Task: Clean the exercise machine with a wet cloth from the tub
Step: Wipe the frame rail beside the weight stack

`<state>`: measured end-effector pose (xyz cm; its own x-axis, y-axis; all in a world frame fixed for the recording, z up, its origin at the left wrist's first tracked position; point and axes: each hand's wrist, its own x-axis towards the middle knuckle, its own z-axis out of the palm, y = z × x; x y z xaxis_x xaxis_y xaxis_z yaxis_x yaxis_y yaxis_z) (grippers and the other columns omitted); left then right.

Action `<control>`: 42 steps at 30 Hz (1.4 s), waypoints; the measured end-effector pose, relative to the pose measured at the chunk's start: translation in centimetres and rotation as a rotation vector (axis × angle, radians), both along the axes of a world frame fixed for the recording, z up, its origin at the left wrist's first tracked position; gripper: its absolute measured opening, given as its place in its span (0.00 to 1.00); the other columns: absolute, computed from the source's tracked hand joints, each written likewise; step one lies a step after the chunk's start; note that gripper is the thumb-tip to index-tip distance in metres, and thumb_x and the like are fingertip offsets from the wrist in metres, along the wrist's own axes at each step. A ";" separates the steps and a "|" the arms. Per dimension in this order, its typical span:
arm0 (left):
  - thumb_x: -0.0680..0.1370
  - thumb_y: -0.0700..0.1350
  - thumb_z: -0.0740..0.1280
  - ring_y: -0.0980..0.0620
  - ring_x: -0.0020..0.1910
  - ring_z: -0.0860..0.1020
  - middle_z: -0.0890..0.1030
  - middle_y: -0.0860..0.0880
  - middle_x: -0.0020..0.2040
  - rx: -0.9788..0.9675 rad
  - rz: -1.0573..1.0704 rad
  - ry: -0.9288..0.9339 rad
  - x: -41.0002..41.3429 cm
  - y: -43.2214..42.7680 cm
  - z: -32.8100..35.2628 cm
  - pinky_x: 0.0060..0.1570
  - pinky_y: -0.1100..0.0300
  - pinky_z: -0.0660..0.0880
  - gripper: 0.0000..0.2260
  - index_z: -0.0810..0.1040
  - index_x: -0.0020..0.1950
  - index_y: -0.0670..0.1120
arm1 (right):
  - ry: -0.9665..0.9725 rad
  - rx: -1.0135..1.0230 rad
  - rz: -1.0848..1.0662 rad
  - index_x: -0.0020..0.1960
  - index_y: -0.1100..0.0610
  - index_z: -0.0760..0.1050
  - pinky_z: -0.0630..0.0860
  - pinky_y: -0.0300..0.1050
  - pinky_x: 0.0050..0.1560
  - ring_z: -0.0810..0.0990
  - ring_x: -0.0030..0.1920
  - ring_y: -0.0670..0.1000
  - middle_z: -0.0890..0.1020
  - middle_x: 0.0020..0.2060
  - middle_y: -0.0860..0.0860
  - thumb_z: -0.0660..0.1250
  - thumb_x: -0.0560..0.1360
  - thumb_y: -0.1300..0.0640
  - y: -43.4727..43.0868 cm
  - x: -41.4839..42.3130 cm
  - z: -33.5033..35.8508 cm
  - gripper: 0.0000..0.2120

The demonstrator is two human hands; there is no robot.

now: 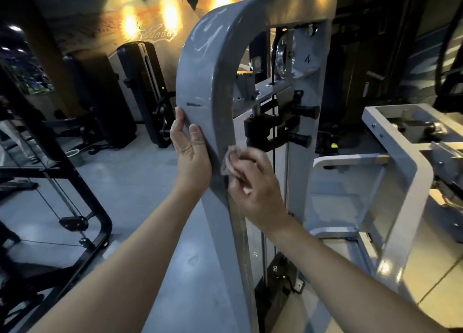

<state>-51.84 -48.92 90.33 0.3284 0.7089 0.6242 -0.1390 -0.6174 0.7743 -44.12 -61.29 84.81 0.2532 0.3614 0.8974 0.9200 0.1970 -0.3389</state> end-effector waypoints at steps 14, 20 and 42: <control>0.86 0.54 0.53 0.50 0.82 0.52 0.52 0.49 0.80 0.068 -0.025 0.063 -2.0 0.1 -3.7 0.81 0.47 0.51 0.25 0.47 0.81 0.58 | 0.160 -0.127 -0.014 0.52 0.65 0.77 0.68 0.27 0.59 0.74 0.54 0.46 0.75 0.56 0.57 0.66 0.74 0.74 -1.7 -0.7 -3.6 0.10; 0.87 0.51 0.48 0.56 0.82 0.44 0.42 0.65 0.78 0.108 -0.035 0.102 -1.1 -1.2 -8.4 0.82 0.52 0.46 0.22 0.40 0.76 0.65 | 0.115 -0.039 -0.032 0.57 0.67 0.79 0.74 0.32 0.59 0.79 0.56 0.52 0.77 0.56 0.60 0.67 0.74 0.74 -0.5 0.8 0.8 0.12; 0.88 0.47 0.49 0.52 0.83 0.40 0.40 0.66 0.77 0.078 -0.154 0.108 -1.4 -0.1 -8.9 0.81 0.42 0.42 0.24 0.40 0.76 0.66 | -0.058 -0.069 -0.019 0.58 0.60 0.75 0.78 0.55 0.54 0.78 0.54 0.61 0.76 0.57 0.58 0.66 0.77 0.70 -0.4 -0.4 -3.5 0.12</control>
